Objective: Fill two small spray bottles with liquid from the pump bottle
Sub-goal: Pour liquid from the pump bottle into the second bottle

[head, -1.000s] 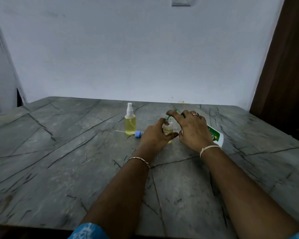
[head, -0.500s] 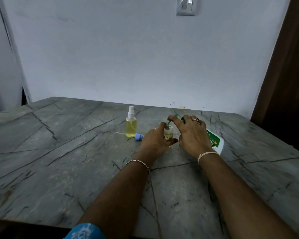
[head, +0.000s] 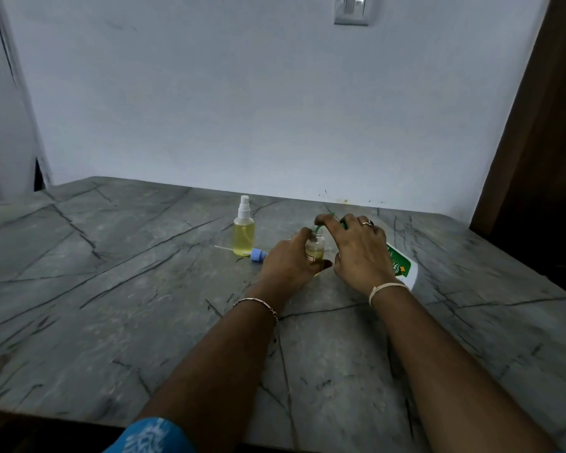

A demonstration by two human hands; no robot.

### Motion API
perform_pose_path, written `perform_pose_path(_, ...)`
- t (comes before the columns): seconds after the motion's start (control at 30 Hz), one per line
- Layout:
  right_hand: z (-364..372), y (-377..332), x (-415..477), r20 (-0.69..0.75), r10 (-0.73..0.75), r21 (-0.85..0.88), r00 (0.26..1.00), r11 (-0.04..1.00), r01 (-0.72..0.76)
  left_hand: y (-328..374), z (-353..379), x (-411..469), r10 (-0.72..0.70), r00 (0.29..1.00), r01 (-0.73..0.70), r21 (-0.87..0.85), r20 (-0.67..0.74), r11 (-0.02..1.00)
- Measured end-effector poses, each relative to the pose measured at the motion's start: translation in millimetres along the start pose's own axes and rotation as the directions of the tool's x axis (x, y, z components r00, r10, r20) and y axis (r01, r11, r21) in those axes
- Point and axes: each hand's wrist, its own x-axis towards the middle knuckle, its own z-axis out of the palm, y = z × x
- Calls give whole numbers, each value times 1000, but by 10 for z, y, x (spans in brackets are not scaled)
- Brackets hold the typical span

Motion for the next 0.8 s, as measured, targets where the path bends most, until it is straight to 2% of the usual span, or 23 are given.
perform_pose_path(0.8,-2,51,-29,19,-17,13,1000,1000,16,9,-23,-7,-4,1000,5,-44,11,999)
